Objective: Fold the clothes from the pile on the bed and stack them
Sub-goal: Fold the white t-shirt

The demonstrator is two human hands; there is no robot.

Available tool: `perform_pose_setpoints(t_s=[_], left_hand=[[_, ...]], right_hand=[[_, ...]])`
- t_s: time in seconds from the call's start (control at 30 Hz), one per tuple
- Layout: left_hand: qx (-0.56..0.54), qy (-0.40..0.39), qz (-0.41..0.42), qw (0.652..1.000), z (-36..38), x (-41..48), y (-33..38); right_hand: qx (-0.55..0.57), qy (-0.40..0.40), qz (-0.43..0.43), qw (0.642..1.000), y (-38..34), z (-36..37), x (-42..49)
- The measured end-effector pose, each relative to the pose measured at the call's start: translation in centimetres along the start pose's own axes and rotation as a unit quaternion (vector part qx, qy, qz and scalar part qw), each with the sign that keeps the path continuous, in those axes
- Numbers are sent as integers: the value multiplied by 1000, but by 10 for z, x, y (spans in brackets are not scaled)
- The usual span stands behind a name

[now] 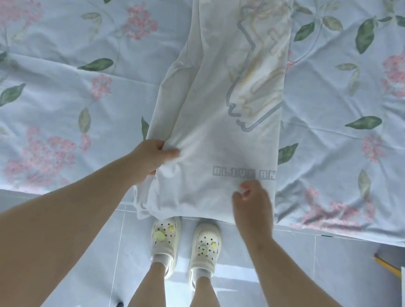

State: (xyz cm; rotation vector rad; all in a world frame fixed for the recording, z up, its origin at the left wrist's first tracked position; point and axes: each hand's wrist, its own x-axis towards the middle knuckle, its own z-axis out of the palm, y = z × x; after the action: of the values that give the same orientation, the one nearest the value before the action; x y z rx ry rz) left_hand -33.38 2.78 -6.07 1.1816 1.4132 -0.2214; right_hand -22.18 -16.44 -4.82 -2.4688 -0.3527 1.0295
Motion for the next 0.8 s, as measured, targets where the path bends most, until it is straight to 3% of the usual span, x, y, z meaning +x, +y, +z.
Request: perform_pose_setpoints(t_s=[0.1,0.2,0.27,0.4,0.53,0.57,0.7,0.8], left_hand=[[-91,66,52,992,-8,-7,-9],[67,122,86,987,-11,-9,-20],[68,83,66,992,-10,-8,-20],[81,-72,-11,994,-13,-9,-22],[77,58,23,995,-28,-14,-44],[87,69,31,993,-31,-17,-48],[120,-8,24,992,-40,-21,-61],[149,65,38,986,-49,-20,-61]], right_hand=[[-28,41,21,999,14,-18,12],[-45,44,40,997,14,-20,17],[-38,68,58,995,7,-17,22],[-18,80,95,992,-2,-16,34],[62,25,82,994,8,-19,38],[63,15,80,995,11,-19,38],[66,-15,85,994,15,-16,35],[72,-26,100,992,19,-19,32]])
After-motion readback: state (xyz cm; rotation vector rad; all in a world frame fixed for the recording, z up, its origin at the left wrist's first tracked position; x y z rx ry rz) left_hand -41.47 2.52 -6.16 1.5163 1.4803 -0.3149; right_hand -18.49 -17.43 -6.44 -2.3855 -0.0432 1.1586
